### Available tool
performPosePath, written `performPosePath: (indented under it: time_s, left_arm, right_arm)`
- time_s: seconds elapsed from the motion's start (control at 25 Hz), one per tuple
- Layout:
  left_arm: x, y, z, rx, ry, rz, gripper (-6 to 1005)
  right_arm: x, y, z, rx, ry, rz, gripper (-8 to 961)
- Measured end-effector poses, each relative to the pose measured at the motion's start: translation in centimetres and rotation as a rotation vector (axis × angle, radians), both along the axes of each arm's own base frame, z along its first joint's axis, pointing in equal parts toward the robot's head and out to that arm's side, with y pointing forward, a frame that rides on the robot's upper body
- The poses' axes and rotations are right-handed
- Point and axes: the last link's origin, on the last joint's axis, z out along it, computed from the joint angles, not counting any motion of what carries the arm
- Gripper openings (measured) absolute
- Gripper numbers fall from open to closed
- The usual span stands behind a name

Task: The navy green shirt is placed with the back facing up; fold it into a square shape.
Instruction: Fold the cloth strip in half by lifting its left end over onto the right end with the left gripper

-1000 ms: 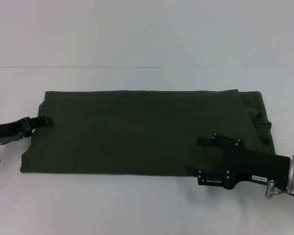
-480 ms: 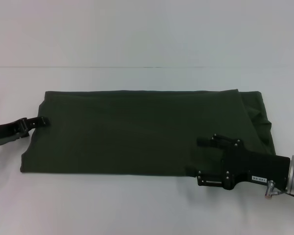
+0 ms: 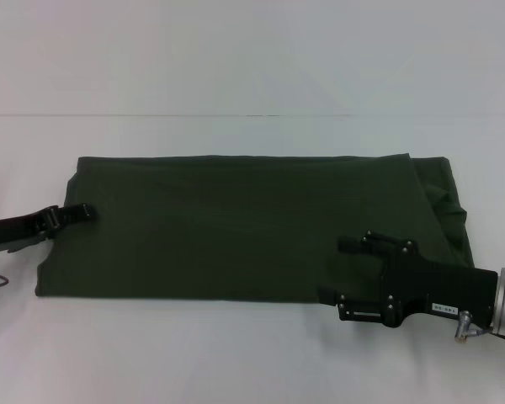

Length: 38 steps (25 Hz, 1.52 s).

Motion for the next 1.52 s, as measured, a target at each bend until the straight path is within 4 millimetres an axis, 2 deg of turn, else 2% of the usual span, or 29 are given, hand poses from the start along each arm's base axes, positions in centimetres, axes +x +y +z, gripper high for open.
performPosePath:
  time_s: [0.68, 1.24, 1.52]
  left_arm:
    - [2.7, 0.4, -2.2, -0.079, -0.054, -0.067, 822]
    - [3.0, 0.7, -2.4, -0.112, 0.003, -0.100, 754]
    - [3.0, 0.8, -2.1, -0.111, 0.012, -0.105, 545]
  right_arm:
    - [0.0, -0.1, 0.0, -0.005, 0.005, -0.005, 902]
    - [0.0, -0.1, 0.1, -0.003, 0.010, -0.002, 902]
    - [0.0, -0.1, 0.1, -0.005, 0.012, -0.005, 902]
